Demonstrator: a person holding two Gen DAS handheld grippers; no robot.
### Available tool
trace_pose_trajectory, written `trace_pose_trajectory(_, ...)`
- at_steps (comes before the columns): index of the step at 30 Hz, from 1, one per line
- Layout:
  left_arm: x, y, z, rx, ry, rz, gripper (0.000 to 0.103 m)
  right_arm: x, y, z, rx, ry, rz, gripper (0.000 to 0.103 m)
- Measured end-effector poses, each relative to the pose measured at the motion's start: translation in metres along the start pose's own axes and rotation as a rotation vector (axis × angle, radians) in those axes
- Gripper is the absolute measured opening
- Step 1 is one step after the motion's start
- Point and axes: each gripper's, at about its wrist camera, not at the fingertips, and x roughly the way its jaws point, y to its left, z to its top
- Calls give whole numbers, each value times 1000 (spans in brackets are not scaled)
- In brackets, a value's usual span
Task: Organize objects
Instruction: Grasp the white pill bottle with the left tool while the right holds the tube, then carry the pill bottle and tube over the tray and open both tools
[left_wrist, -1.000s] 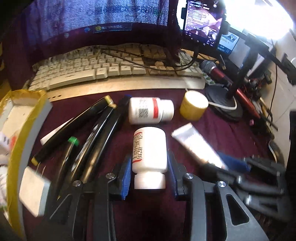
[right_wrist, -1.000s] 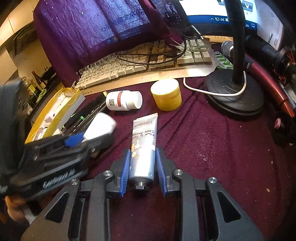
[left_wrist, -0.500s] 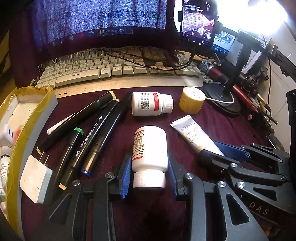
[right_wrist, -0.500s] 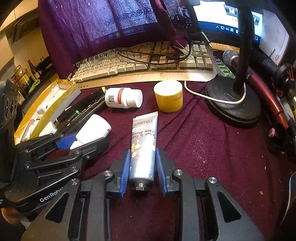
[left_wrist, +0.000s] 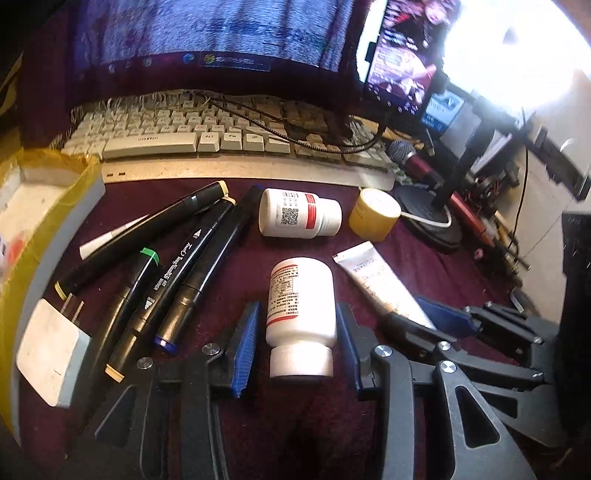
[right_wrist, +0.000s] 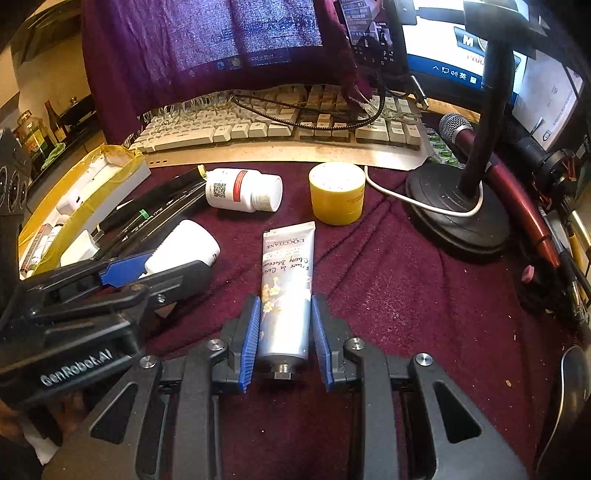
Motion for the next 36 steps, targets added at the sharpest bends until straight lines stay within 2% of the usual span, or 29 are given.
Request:
trace_pose_trajectory(5, -1, 5, 1, -25, -4, -29, 37, 0, 0, 0, 15, -2, 8, 26)
trace_pose_trajectory(11, 0, 3, 1, -8, -3, -6, 37, 0, -3, 0, 34, -5, 29, 26)
trace_pose_trajectory(13, -1, 0, 0, 1, -4, 22, 31, -1, -6, 0, 49, -7, 47, 26)
trace_pose_trajectory(18, -2, -2, 0, -1, -6, 35, 31, 1, -13, 0, 79, -9, 107, 26)
trace_pose_trajectory(20, -6, -2, -4, -19, -2, 25, 31, 1, -18, 0, 104, -11, 139, 26)
trace_pose_trajectory(22, -13, -4, -11, -42, 0, -21, 31, 1, -24, -2, 141, -16, 177, 25)
trace_pose_trajectory(24, -26, -4, -20, -69, -29, -57, 31, -1, -26, -5, 172, -26, 190, 25)
trace_pose_trajectory(27, -35, 12, -30, -176, -26, -95, 31, -8, -14, -9, 157, -46, 190, 25)
trace_pose_trajectory(30, -46, 25, -31, -217, -36, -46, 31, -9, 1, -10, 154, -37, 247, 25)
trace_pose_trajectory(36, -77, 50, -31, -266, -101, -37, 31, -8, 38, -7, 103, -26, 317, 25)
